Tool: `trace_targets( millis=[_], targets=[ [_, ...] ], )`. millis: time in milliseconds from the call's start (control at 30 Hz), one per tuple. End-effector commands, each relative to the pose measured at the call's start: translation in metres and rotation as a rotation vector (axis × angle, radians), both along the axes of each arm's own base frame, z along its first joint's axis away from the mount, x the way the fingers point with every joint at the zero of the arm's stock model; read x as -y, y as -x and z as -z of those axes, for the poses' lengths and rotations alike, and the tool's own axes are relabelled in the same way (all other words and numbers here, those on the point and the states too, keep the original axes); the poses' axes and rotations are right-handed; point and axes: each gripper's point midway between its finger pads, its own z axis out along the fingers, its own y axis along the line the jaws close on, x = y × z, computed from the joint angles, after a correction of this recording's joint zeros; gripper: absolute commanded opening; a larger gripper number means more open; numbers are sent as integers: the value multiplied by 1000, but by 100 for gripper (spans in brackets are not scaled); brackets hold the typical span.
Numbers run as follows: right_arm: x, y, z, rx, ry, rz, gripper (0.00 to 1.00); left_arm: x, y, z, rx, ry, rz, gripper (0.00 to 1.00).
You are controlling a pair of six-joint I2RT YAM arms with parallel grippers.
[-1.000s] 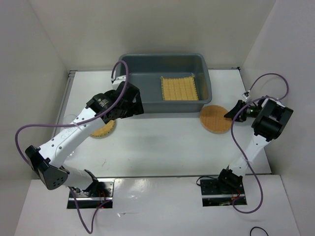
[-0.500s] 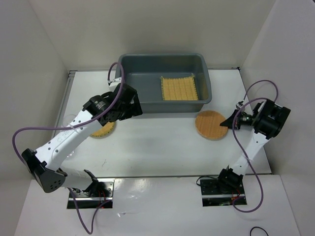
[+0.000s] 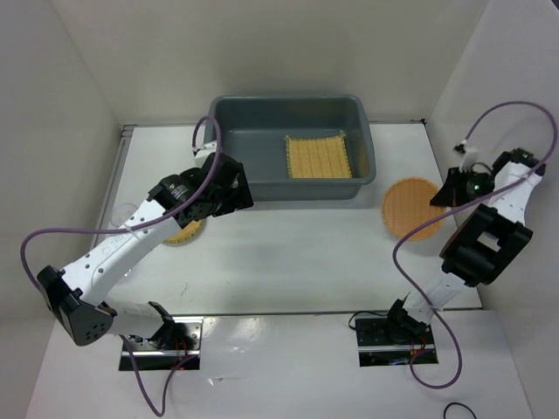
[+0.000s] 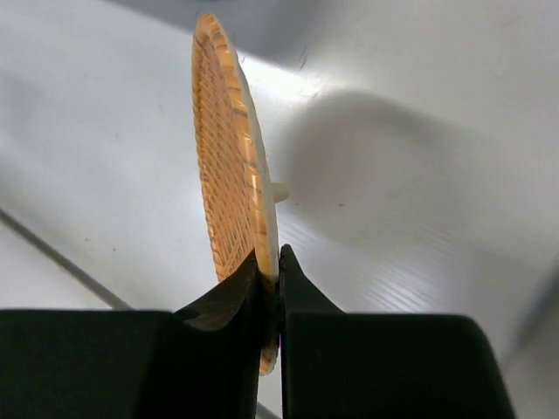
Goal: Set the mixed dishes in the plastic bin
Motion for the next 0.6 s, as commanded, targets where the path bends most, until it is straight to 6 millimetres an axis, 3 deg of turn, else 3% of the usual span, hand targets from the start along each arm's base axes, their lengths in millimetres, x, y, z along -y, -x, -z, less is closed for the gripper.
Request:
trace_targets(
  millis=[0,67,100,133,167,200,233,300,333,433,467,500,533,567],
  targets=[
    [16,-19,-98,230,145,62,0,5,-6,-12,55,27,20,100],
    [17,-34,-142,336,178,90,0,4,-8,-11,67,12,28,100],
    [16,-45,-183,411,201,124,0,1,-10,-11,67,12,17,100],
    [0,-58,-203,457,200,95,0,1,-13,-12,78,12,11,100],
    [-13,-66,-245,535,210,111,0,-2,-14,-12,79,4,9,100],
    [-25,-79,-246,516,166,100,0,-1,-16,-14,89,5,15,100],
    [-62,-89,-260,550,112,19,0,-4,-17,-11,82,-1,6,100],
    [-109,-102,-266,573,124,-42,0,-7,-21,-12,91,5,-8,100],
    [-157,-109,-265,595,164,-127,0,-7,-21,-12,91,5,-8,100],
    [-226,-128,-245,575,180,-249,0,-12,-26,-14,98,9,-28,100],
    [-235,-137,-239,567,182,-264,0,-16,-26,-16,106,8,-31,100],
    [-244,-159,-209,509,174,-285,0,-18,-27,-17,110,1,-39,100],
    [-250,-168,-215,537,172,-294,0,-22,-24,-22,117,-5,-47,100],
    [-250,-180,-206,530,181,-287,0,-23,-22,-23,115,1,-53,100]
  ],
)
